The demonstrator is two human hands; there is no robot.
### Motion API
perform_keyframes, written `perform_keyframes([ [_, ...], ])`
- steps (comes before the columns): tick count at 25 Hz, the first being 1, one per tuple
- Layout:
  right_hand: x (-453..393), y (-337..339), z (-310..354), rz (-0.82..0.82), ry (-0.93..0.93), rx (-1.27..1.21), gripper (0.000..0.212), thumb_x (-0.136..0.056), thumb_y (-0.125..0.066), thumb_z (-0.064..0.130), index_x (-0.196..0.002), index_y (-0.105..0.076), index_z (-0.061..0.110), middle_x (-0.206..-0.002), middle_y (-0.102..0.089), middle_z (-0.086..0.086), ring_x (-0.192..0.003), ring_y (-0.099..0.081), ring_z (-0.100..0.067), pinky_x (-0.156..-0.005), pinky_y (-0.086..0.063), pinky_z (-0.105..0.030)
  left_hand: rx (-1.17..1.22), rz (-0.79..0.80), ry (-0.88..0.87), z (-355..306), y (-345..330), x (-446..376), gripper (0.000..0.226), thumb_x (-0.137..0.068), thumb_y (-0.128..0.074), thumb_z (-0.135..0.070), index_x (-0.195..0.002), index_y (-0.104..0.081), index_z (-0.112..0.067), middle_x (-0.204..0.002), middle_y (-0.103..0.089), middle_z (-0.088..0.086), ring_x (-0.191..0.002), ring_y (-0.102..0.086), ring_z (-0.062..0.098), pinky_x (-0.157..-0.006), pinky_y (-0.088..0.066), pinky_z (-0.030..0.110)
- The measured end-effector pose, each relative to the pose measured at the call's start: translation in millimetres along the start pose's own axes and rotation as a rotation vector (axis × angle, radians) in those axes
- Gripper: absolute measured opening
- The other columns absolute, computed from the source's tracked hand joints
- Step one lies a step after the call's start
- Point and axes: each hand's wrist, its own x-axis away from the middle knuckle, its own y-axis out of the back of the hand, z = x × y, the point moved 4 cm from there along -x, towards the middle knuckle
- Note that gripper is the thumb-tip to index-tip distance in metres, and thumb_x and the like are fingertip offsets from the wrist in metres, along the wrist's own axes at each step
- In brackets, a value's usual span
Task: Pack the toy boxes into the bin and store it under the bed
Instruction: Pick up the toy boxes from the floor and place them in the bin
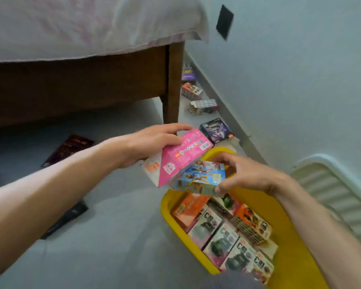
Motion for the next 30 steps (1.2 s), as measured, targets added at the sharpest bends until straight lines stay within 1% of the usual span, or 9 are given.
perform_keyframes([
  [5, 56.7, -16.1, -104.2, -0.374, -0.233, -0.404, 0.071, -0.036, -0.081, 0.05, -0.1, -0.06, 0.029, -0.099, -0.07, 0.006, -0.083, -0.067, -0.011, -0.075, -0.055, -0.032, 0.043, 0.087, 0.074, -26.2, -91.2, -41.3, 0.03, -0.102, -0.042, -0.032, -0.107, -0.07, -0.043, -0.114, -0.069, 0.006, -0.089, -0.072, 0.02, -0.071, -0.059, 0.031],
  [10, 86.1, -52.0, -151.2, -0.518, -0.388, -0.734, 0.079, -0.033, -0.082, 0.059, -0.103, -0.061, 0.028, -0.098, -0.07, -0.001, -0.077, -0.07, -0.015, -0.061, -0.054, -0.033, 0.323, 0.394, 0.192, -9.6, -144.7, -45.9, 0.062, -0.089, -0.029, 0.0, -0.14, -0.054, -0.027, -0.138, -0.055, 0.012, -0.122, -0.059, 0.031, -0.097, -0.054, 0.044],
  [12, 86.7, -60.3, -158.0, -0.536, -0.409, -0.813, 0.076, -0.04, -0.086, 0.051, -0.106, -0.059, 0.024, -0.091, -0.07, -0.003, -0.062, -0.069, -0.012, -0.056, -0.055, -0.031, 0.1, 0.496, 0.13, -1.7, -155.2, -45.7, 0.073, -0.087, -0.041, 0.006, -0.149, -0.037, -0.033, -0.157, -0.035, 0.003, -0.134, -0.048, 0.028, -0.101, -0.051, 0.04],
  [15, 83.5, -71.6, -159.7, -0.528, -0.414, -0.901, 0.078, -0.043, -0.084, 0.052, -0.108, -0.059, 0.018, -0.094, -0.071, -0.007, -0.08, -0.072, -0.022, -0.07, -0.062, -0.041, -0.738, 0.498, -0.241, 12.0, -167.4, -46.7, 0.107, -0.083, -0.071, -0.007, -0.152, -0.003, -0.051, -0.162, 0.002, -0.025, -0.14, -0.028, 0.009, -0.102, -0.045, 0.031],
  [17, 80.9, -77.8, -158.5, -0.487, -0.409, -0.94, 0.081, -0.038, -0.079, 0.06, -0.107, -0.06, 0.021, -0.099, -0.07, -0.007, -0.088, -0.071, -0.027, -0.076, -0.062, -0.044, -0.87, 0.287, -0.504, 12.0, -174.1, -48.0, 0.095, -0.081, -0.08, -0.029, -0.151, -0.017, -0.044, -0.159, -0.023, -0.013, -0.132, -0.038, 0.004, -0.1, -0.047, 0.032],
  [19, 80.4, -81.7, -157.7, -0.448, -0.384, -0.964, 0.077, -0.04, -0.08, 0.059, -0.108, -0.062, 0.026, -0.103, -0.07, -0.006, -0.091, -0.069, -0.027, -0.076, -0.06, -0.041, -0.756, 0.046, -0.595, 8.8, -169.3, -49.9, 0.068, -0.077, -0.079, -0.051, -0.131, -0.041, -0.037, -0.127, -0.057, -0.01, -0.109, -0.054, 0.004, -0.087, -0.053, 0.034],
  [22, 90.0, -82.3, -173.2, -0.505, -0.386, -1.073, 0.07, -0.041, -0.085, 0.037, -0.105, -0.06, 0.028, -0.098, -0.074, -0.01, -0.084, -0.073, -0.028, -0.063, -0.057, -0.036, -0.543, -0.035, -0.384, 7.3, -151.4, -59.5, 0.063, -0.068, -0.076, -0.057, -0.116, -0.043, -0.034, -0.105, -0.061, -0.013, -0.093, -0.061, 0.005, -0.077, -0.057, 0.036],
  [28, 119.7, -86.1, -204.3, -0.783, -0.45, -1.093, 0.047, -0.059, -0.09, 0.022, -0.085, -0.051, 0.015, -0.08, -0.075, -0.011, -0.059, -0.071, -0.017, -0.044, -0.049, -0.031, -0.602, 0.408, 0.103, 40.1, -170.8, -63.8, 0.044, -0.079, -0.077, -0.045, -0.113, -0.052, -0.031, -0.108, -0.068, -0.012, -0.093, -0.067, 0.005, -0.078, -0.058, 0.023],
  [30, 117.9, -91.2, -206.6, -0.835, -0.467, -1.126, 0.036, -0.071, -0.085, 0.016, -0.08, -0.05, 0.015, -0.076, -0.075, -0.014, -0.049, -0.069, -0.014, -0.036, -0.045, -0.024, -0.716, 0.415, 0.133, 59.0, -191.1, -67.3, 0.044, -0.086, -0.072, -0.043, -0.118, -0.051, -0.022, -0.109, -0.066, -0.003, -0.093, -0.065, 0.013, -0.082, -0.058, 0.032],
])
